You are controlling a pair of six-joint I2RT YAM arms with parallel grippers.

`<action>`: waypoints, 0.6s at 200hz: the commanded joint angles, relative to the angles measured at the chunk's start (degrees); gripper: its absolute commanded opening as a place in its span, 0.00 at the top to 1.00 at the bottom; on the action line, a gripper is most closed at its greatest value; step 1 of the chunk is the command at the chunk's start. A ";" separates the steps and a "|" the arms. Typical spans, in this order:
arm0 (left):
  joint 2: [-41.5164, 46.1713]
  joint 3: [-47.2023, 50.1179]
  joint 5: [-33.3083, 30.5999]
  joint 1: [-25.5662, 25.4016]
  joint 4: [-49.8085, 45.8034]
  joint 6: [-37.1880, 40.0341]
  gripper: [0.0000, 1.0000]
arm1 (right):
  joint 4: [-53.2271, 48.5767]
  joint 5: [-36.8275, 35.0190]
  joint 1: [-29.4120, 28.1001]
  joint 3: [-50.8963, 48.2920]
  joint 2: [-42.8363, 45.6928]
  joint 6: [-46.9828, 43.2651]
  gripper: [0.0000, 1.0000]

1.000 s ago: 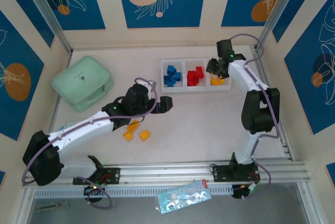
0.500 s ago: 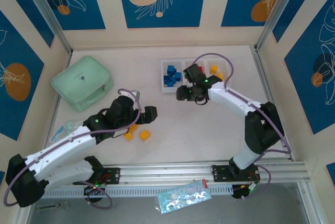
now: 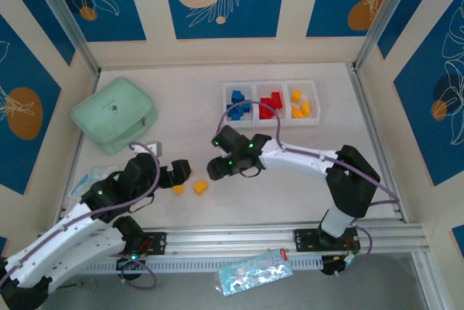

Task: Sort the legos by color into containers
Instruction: Pick up the lego from the bottom-center of the table.

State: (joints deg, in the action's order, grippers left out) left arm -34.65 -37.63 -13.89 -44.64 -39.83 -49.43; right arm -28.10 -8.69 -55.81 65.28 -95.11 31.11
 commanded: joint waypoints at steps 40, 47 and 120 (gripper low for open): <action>3.33 0.27 -2.82 0.48 -7.97 -3.47 0.01 | 3.87 2.52 -6.44 2.31 -7.06 -0.50 0.27; 3.66 0.31 -2.97 0.55 -8.21 -3.56 0.01 | 3.52 1.60 -6.81 2.90 -7.79 -0.77 0.26; 4.90 0.50 -3.97 0.57 -9.30 -3.93 0.01 | 3.45 -0.77 -8.36 7.41 -14.41 -3.17 0.22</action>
State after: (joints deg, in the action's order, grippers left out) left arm -30.74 -37.58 -16.27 -44.62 -47.48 -52.31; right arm -24.43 -8.54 -63.75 70.15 -107.22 29.30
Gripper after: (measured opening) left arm 0.993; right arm 0.782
